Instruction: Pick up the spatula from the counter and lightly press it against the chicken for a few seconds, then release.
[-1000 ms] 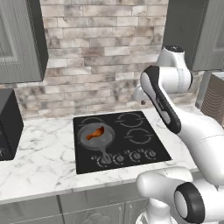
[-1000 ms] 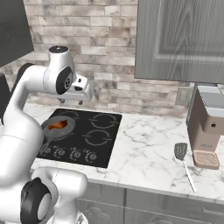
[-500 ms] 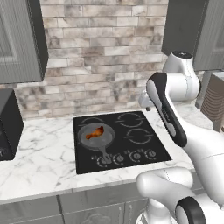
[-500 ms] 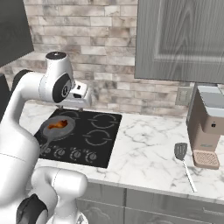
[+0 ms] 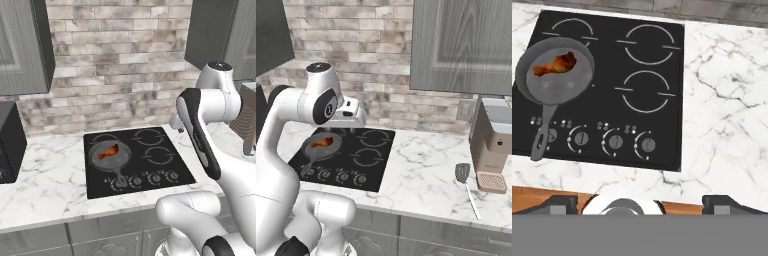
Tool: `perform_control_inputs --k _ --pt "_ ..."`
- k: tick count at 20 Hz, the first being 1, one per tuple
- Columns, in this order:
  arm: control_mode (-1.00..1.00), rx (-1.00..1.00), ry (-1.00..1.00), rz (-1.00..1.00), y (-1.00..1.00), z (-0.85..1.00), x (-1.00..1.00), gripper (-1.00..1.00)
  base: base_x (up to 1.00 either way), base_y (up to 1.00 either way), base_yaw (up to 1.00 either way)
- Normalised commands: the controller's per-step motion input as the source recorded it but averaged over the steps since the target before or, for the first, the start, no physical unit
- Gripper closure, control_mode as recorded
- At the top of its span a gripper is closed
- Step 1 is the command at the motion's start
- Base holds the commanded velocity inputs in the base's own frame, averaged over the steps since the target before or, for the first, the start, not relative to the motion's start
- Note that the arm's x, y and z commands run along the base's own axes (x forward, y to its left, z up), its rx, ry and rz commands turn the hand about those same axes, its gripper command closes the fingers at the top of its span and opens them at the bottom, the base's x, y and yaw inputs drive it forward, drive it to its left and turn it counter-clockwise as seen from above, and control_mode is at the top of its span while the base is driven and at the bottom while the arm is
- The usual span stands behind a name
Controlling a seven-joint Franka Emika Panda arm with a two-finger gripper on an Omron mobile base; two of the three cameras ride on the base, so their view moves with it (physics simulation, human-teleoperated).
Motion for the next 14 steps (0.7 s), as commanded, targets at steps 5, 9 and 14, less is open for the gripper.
perform_control_inputs --k 5,9,14 --pt "-1.0 -0.02 -0.02 0.08 -0.39 0.0 -0.51 -1.0 0.0 0.0 0.0" --pt "-1.0 0.0 0.0 0.08 -0.44 0.0 -0.51 -1.0 0.0 0.0 0.0" --pt "-1.0 0.0 0.0 0.07 -0.46 0.0 -0.46 -1.0 0.0 0.0 0.0"
